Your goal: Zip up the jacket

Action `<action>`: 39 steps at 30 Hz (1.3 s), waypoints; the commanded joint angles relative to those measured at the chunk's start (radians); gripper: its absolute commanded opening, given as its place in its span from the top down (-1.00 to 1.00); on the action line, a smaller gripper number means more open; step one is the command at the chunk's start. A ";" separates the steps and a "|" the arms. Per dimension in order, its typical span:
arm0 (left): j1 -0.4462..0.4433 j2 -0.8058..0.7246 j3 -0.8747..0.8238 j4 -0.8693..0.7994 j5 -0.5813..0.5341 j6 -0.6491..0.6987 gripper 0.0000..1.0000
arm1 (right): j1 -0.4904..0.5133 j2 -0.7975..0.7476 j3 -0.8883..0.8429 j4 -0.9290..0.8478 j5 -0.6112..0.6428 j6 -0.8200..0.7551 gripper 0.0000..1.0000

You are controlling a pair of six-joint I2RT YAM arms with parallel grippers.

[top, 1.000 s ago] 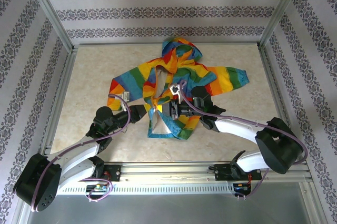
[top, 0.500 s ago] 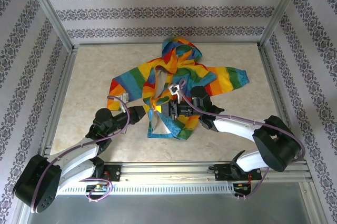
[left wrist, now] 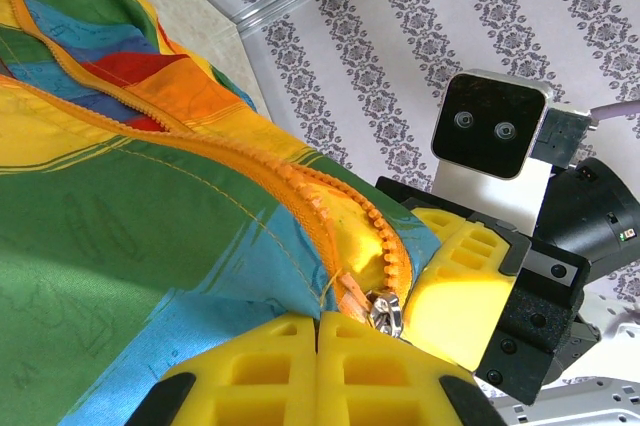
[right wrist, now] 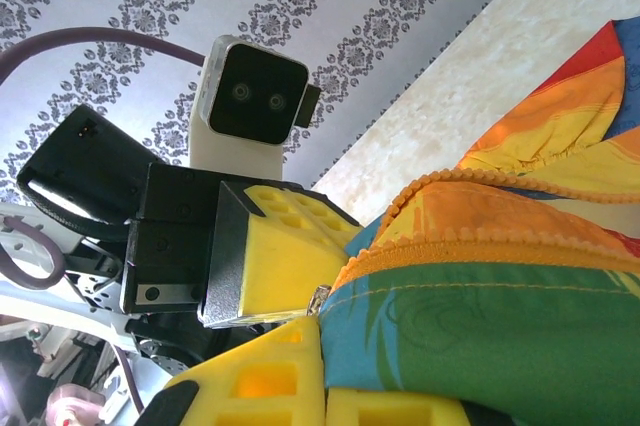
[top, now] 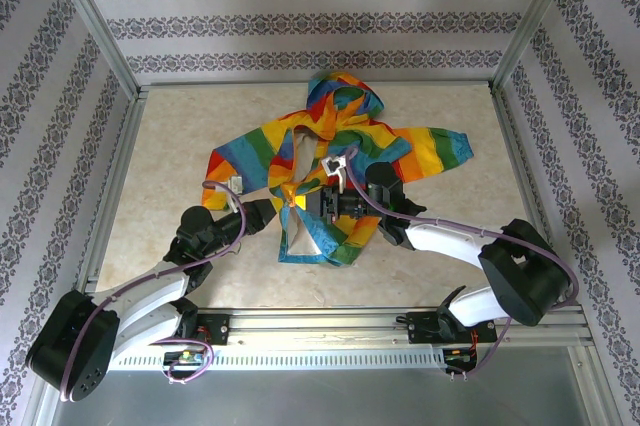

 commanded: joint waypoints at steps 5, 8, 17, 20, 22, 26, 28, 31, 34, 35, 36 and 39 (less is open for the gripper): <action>0.010 -0.014 0.005 0.043 0.054 0.008 1.00 | -0.012 0.021 0.002 0.099 -0.033 0.019 1.00; 0.009 -0.030 0.022 -0.002 0.079 0.034 1.00 | -0.013 0.026 0.004 0.094 -0.047 0.021 1.00; 0.009 -0.056 0.058 -0.129 0.159 0.097 1.00 | -0.017 0.034 0.013 0.064 -0.068 0.008 1.00; 0.009 -0.065 0.059 -0.167 0.173 0.115 1.00 | -0.023 0.039 0.019 0.063 -0.072 0.008 1.00; 0.010 -0.071 0.057 -0.190 0.184 0.125 1.00 | -0.027 0.041 0.021 0.063 -0.077 0.008 1.00; 0.009 -0.071 0.059 -0.213 0.206 0.133 1.00 | -0.032 0.055 0.028 0.063 -0.089 0.006 1.00; 0.009 -0.071 0.063 -0.226 0.218 0.137 1.00 | -0.033 0.064 0.034 0.063 -0.097 0.007 1.00; 0.010 -0.071 0.068 -0.241 0.225 0.144 1.00 | -0.032 0.073 0.044 0.064 -0.107 0.008 1.00; 0.009 -0.075 0.068 -0.253 0.228 0.149 1.00 | -0.033 0.073 0.046 0.063 -0.112 0.005 1.00; 0.010 -0.078 0.068 -0.257 0.228 0.151 1.00 | -0.034 0.073 0.045 0.061 -0.113 0.005 1.00; 0.009 -0.079 0.068 -0.262 0.226 0.153 1.00 | -0.035 0.073 0.045 0.060 -0.114 0.004 1.00; 0.009 -0.090 0.066 -0.273 0.220 0.158 1.00 | -0.034 0.070 0.039 0.060 -0.112 0.005 1.00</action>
